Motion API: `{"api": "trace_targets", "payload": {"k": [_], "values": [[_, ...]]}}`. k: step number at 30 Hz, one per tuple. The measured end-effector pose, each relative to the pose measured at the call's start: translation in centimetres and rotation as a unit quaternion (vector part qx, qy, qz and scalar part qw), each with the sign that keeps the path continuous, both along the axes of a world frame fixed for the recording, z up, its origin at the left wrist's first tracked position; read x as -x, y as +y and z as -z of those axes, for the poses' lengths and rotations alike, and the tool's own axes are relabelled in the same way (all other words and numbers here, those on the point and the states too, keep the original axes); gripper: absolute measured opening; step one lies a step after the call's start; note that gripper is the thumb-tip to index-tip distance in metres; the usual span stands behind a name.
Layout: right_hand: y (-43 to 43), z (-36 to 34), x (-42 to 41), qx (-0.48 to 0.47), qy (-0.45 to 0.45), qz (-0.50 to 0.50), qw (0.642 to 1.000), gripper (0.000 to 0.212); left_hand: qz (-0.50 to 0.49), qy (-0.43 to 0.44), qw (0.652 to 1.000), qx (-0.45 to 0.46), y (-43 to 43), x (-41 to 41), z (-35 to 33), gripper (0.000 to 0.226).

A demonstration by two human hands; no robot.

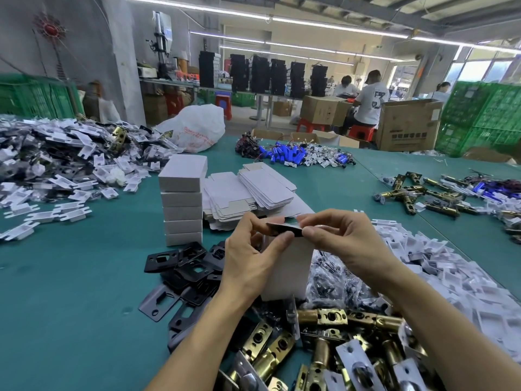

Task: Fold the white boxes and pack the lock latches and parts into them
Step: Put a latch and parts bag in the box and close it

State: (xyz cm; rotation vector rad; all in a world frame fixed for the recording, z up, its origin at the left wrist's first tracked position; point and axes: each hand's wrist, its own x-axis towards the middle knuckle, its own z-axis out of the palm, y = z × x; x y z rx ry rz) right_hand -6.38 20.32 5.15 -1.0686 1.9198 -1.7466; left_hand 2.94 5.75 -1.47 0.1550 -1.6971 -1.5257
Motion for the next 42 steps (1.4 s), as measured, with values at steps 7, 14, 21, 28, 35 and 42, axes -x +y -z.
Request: {"api": "trace_targets", "payload": {"k": [7,14,21,28,35,42], "values": [[0.1,-0.3,0.7,-0.017,0.030,-0.008,0.999,0.020,0.034,0.011,0.999,-0.017,0.2,-0.1,-0.4,0.049],[0.7,-0.2,0.8,-0.031,0.016,-0.012,0.999,0.016,0.013,0.010,0.999,0.027,0.2,0.1,0.0,0.026],[0.8,0.4,1.0,-0.038,0.023,0.024,0.999,0.011,-0.001,-0.003,0.999,0.035,0.2,0.1,-0.2,0.018],[0.3,0.5,1.1,-0.049,0.094,0.050,0.993,0.012,-0.038,0.002,0.999,0.016,0.1,0.2,-0.6,0.010],[0.2,0.6,1.2,-0.080,0.141,0.037,0.986,0.008,-0.054,0.017,0.997,0.061,-0.1,-0.1,-0.4,0.024],[0.2,0.9,0.8,-0.087,0.178,0.026,0.980,0.013,-0.036,0.028,0.993,0.113,-0.5,0.0,-0.1,0.031]]}}
